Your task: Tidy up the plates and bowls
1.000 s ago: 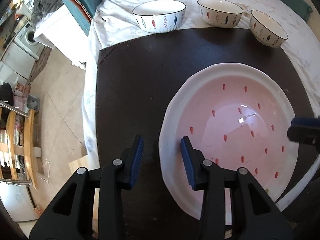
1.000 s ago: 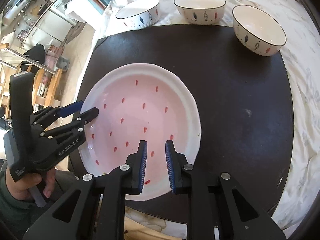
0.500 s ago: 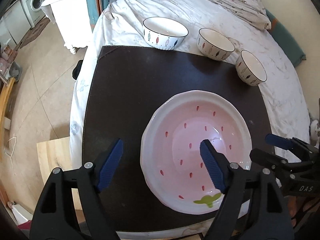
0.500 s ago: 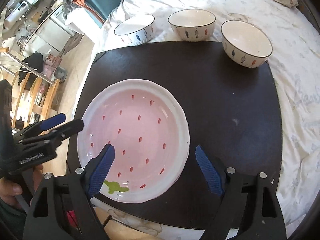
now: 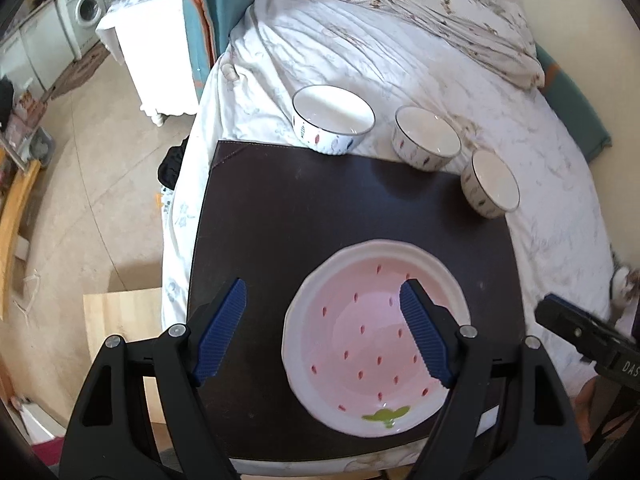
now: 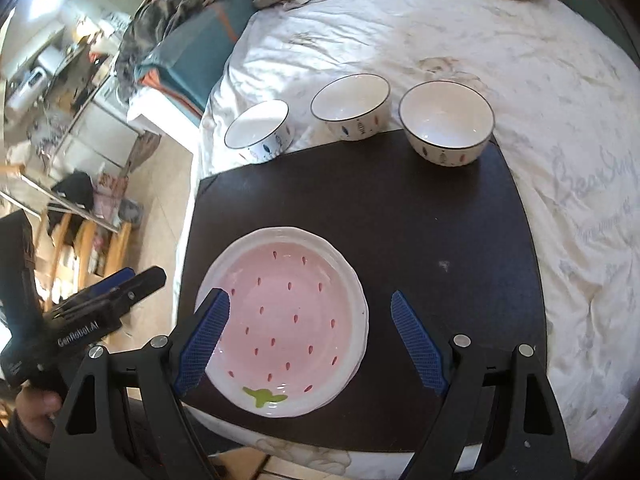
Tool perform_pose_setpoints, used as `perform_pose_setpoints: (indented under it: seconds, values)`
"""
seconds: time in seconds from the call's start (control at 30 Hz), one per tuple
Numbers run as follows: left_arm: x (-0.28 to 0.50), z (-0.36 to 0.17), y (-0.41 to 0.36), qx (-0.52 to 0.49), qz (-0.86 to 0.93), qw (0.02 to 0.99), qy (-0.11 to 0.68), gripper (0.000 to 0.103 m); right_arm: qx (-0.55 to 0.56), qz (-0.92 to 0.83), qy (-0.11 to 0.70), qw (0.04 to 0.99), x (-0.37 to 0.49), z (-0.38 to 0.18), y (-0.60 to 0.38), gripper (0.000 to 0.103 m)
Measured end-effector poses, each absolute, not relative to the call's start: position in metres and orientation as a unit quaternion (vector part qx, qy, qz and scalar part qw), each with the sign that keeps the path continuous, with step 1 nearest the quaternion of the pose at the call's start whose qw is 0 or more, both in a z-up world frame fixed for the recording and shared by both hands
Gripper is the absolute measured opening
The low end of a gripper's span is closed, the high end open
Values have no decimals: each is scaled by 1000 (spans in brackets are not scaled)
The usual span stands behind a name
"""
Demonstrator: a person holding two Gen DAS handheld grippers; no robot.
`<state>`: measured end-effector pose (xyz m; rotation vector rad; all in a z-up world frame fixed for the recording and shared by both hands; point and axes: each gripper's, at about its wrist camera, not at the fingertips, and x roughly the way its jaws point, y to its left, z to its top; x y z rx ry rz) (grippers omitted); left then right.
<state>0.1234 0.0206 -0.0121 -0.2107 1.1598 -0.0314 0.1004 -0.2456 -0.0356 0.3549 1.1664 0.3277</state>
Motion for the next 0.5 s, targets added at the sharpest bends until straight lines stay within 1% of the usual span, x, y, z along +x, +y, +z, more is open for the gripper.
perform_pose_setpoints:
  seconds: [0.13, 0.2, 0.3, 0.4, 0.47, 0.5]
  values:
    - [155, -16, 28, -128, -17, 817, 562, 77, 206, 154, 561, 787, 123, -35, -257, 86]
    - [173, -17, 29, -124, -14, 817, 563, 77, 227, 160, 569, 774, 141, -37, -258, 86]
    - [202, -21, 30, -116, -13, 817, 565, 77, 228, 163, 579, 765, 171, -42, -250, 85]
    - [234, -29, 36, -121, -14, 812, 570, 76, 227, 165, 588, 759, 206, -51, -238, 81]
    - [253, -36, 39, -121, -15, 811, 572, 71, 237, 168, 596, 748, 233, -62, -227, 74]
    - [262, -40, 41, -120, -19, 810, 573, 55, 243, 169, 599, 744, 244, -67, -224, 71]
